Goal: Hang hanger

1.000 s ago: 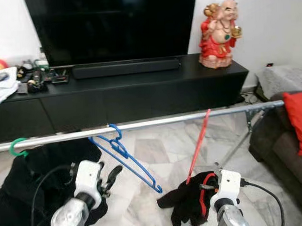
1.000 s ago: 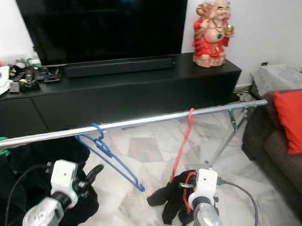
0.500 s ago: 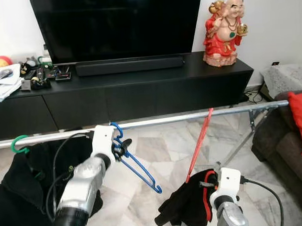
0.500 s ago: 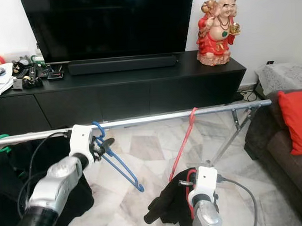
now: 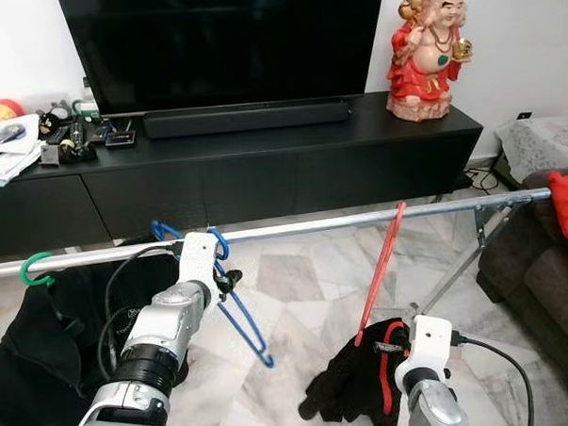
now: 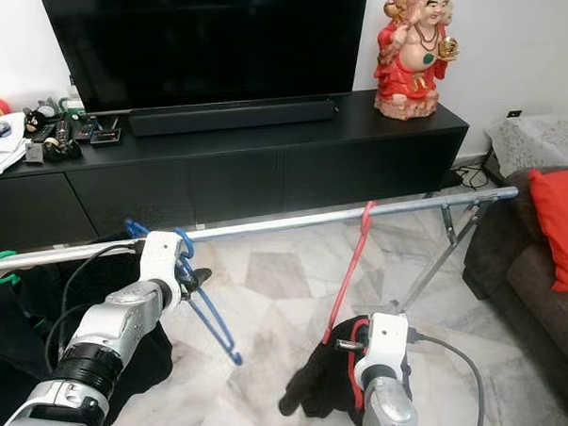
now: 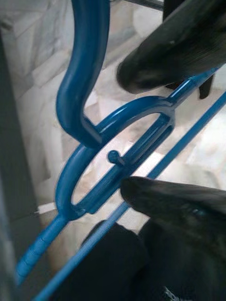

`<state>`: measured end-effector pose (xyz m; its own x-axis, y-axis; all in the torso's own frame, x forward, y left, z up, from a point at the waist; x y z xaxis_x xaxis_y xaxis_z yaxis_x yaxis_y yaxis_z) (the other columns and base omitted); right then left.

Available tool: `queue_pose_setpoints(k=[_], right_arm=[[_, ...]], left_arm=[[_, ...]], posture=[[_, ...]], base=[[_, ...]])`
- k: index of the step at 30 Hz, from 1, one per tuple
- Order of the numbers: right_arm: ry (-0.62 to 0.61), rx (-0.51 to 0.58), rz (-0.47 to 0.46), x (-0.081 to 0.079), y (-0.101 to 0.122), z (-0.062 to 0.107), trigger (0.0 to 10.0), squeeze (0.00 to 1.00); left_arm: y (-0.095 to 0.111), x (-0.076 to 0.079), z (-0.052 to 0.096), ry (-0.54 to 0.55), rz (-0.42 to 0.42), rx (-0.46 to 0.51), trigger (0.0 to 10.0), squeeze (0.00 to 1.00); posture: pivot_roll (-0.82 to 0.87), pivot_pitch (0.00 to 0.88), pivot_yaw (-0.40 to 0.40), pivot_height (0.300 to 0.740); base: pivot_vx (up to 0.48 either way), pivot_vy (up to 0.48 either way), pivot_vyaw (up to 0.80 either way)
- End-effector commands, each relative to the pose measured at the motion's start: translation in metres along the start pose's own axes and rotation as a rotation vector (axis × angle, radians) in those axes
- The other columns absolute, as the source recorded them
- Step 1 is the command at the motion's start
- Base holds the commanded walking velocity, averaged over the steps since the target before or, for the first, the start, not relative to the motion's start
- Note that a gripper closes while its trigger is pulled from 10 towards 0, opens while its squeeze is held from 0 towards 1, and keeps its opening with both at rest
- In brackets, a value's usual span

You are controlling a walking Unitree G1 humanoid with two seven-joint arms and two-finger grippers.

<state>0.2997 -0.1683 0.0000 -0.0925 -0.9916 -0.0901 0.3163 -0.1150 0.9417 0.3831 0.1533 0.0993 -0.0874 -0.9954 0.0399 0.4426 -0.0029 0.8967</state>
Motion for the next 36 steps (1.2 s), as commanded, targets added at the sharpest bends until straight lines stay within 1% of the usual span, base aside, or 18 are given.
queue_pose_setpoints(k=[1, 5, 9, 13, 14, 19, 21, 22, 23, 24, 25, 30, 36], right_arm=[[0.0, 0.03, 0.006, -0.001, 0.006, -0.002, 10.0, 0.0], [-0.004, 0.03, 0.004, -0.001, 0.006, -0.002, 10.0, 0.0], [-0.002, 0.031, 0.002, -0.002, 0.006, -0.002, 10.0, 0.0], [0.001, 0.029, -0.001, -0.004, 0.005, -0.001, 10.0, 0.0], [0.002, 0.029, -0.001, -0.004, 0.005, -0.001, 10.0, 0.0], [0.003, 0.027, -0.003, -0.005, 0.004, -0.001, 10.0, 0.0], [0.005, 0.026, -0.002, -0.006, 0.004, -0.001, 10.0, 0.0], [0.005, 0.026, -0.002, -0.006, 0.004, -0.001, 10.0, 0.0], [0.005, 0.026, -0.002, -0.006, 0.004, -0.001, 10.0, 0.0], [0.005, 0.027, -0.002, -0.006, 0.004, -0.001, 10.0, 0.0], [0.003, 0.027, -0.003, -0.005, 0.004, -0.001, 10.0, 0.0], [0.0, 0.024, 0.0, -0.002, 0.004, -0.001, 10.0, 0.0], [0.003, 0.022, 0.002, -0.003, 0.003, -0.001, 10.0, 0.0]], left_arm=[[-0.001, -0.004, -0.001, 0.019, -0.007, -0.017, 10.0, 0.0], [0.0, -0.008, 0.001, 0.029, -0.01, -0.012, 10.0, 0.0], [0.002, -0.008, 0.004, 0.017, -0.026, -0.005, 10.0, 0.0], [0.001, -0.007, 0.008, 0.0, -0.074, -0.007, 10.0, 0.0], [0.0, -0.007, 0.01, -0.003, -0.084, -0.008, 10.0, 0.0], [-0.002, -0.006, 0.012, -0.016, -0.082, -0.01, 10.0, 0.0], [-0.008, -0.007, 0.011, -0.026, -0.112, -0.003, 10.0, 0.0], [-0.009, -0.006, 0.01, -0.03, -0.115, -0.001, 10.0, 0.0], [-0.01, -0.006, 0.01, -0.035, -0.106, -0.003, 6.7, 0.0], [-0.011, -0.005, 0.011, -0.038, -0.098, -0.006, 6.7, 0.0], [-0.013, -0.004, 0.011, -0.046, -0.101, -0.003, 0.0, 0.0], [-0.018, -0.001, 0.011, -0.061, -0.113, 0.003, 0.0, 0.0], [-0.02, -0.002, 0.012, -0.062, -0.114, 0.009, 0.0, 0.0]], posture=[[0.12, 0.048, -0.032, 0.74], [0.12, 0.05, -0.032, 0.74], [0.13, 0.05, -0.031, 0.74], [0.13, 0.051, -0.031, 0.74], [0.13, 0.052, -0.03, 0.74], [0.13, 0.052, -0.031, 0.74], [0.13, 0.05, -0.031, 0.74], [0.13, 0.05, -0.031, 0.74], [0.13, 0.05, -0.031, 0.74], [0.13, 0.05, -0.031, 0.74], [0.13, 0.05, -0.03, 0.74], [0.13, 0.05, -0.032, 0.74], [0.13, 0.047, -0.035, 0.74]], base=[[0.0, 0.0, 0.0], [0.0, 0.0, 0.0], [0.0, 0.0, 0.0], [0.0, 0.0, 0.0], [0.0, 0.0, 0.0], [0.0, 0.0, 0.0], [0.0, 0.0, 0.0], [0.0, 0.0, 0.0], [0.0, 0.0, 0.0], [0.0, 0.0, 0.0], [0.0, 0.0, 0.0], [0.0, 0.0, 0.0], [0.0, 0.0, 0.0]])
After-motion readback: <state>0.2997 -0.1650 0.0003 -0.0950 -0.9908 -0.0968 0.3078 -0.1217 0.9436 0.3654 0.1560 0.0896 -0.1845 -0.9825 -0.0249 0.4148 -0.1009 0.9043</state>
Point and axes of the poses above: a point about 5 cm out from each wrist's last joint towards the gripper, its own z axis pointing back from the gripper into the wrist, its own y axis along the axis of the wrist's last joint, x = y × z, the point moved 2 cm from there along -z, pointing out of the wrist towards the gripper, and after that the axes turned 2 degrees about z, right-handed, at the moved point
